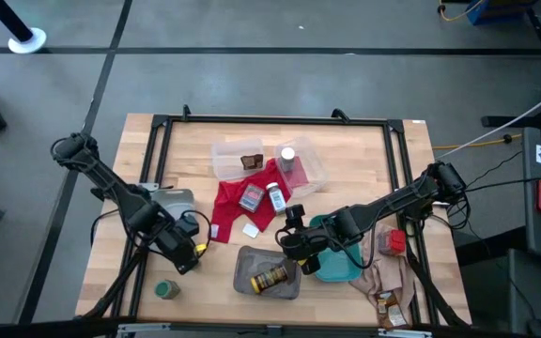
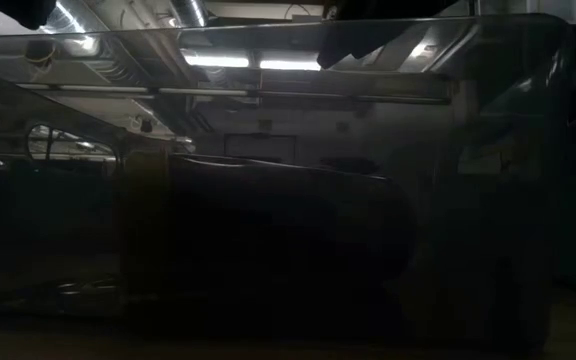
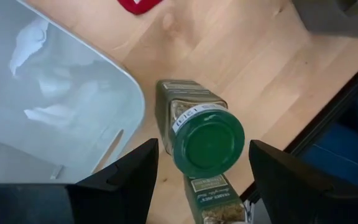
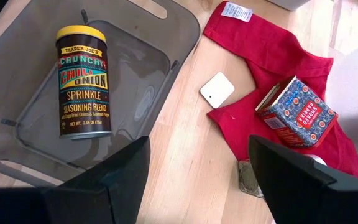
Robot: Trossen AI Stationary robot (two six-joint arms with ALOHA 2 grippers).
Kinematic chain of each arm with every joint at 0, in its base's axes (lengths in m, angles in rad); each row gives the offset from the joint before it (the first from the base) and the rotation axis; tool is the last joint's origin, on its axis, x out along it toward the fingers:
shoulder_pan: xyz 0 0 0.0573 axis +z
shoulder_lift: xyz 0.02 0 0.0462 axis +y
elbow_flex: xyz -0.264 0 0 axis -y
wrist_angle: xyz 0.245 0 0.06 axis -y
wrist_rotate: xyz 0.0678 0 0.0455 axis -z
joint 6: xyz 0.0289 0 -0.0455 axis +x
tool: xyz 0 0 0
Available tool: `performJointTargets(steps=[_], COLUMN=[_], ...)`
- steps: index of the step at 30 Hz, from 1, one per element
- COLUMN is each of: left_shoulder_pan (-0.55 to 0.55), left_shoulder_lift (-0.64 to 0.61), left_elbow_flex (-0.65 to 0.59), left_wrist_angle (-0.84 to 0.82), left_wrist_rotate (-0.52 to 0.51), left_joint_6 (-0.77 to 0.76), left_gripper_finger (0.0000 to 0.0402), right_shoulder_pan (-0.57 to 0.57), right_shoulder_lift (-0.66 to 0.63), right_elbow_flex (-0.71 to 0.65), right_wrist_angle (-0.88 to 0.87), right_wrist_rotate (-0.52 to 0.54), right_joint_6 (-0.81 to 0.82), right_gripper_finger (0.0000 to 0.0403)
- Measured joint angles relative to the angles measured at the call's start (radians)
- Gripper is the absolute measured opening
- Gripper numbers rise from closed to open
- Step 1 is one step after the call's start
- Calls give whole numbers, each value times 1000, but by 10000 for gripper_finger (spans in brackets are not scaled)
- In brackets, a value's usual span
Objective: Sort spices by type
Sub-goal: Put the top green seasoning bottle into the gray bin
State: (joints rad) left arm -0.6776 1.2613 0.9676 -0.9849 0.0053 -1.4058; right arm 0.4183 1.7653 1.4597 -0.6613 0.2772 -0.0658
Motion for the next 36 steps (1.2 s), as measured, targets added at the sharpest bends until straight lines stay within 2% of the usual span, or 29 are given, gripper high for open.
performJointTargets(steps=[14, 23, 36], left_shoulder_pan=[-10, -25, -43], left_shoulder_lift=[10, 71, 78], left_elbow_flex=[0, -1, -1], left_wrist_angle=[11, 55, 52], left_wrist_rotate=[-60, -61, -61], left_joint_6=[-8, 18, 19], left_gripper_finger=[235, 235, 235], right_shoulder_pan=[0, 0, 0], right_shoulder_lift=[0, 0, 0], right_elbow_flex=[0, 0, 0], right_wrist_angle=[0, 0, 0], right_wrist_rotate=[0, 0, 0], right_joint_6=[0, 0, 0], right_gripper_finger=[271, 271, 271])
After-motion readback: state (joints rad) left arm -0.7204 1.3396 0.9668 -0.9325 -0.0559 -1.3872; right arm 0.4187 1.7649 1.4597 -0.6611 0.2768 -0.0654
